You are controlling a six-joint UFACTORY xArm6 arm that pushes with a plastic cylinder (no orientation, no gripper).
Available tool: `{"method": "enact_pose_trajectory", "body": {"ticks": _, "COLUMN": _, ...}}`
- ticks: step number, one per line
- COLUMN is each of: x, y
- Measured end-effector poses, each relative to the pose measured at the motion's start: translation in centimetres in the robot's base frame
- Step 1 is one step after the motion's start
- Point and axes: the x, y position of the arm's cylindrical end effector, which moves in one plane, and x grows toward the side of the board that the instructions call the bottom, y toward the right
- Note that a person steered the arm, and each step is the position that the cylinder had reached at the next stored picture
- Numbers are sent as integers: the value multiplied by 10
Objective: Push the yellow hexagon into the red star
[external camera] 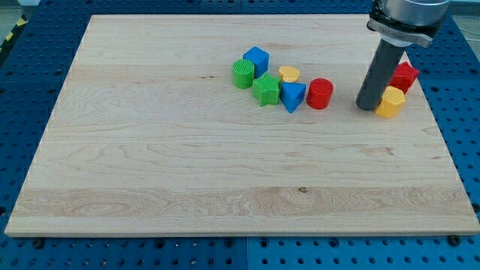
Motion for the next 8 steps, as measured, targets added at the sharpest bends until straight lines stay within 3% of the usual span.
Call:
{"method": "enact_pose_trajectory", "body": {"ticks": 2, "x": 26, "y": 1}}
{"method": "enact_pose_trajectory", "body": {"ticks": 4, "x": 21, "y": 44}}
{"method": "enact_pose_trajectory", "body": {"ticks": 8, "x": 6, "y": 33}}
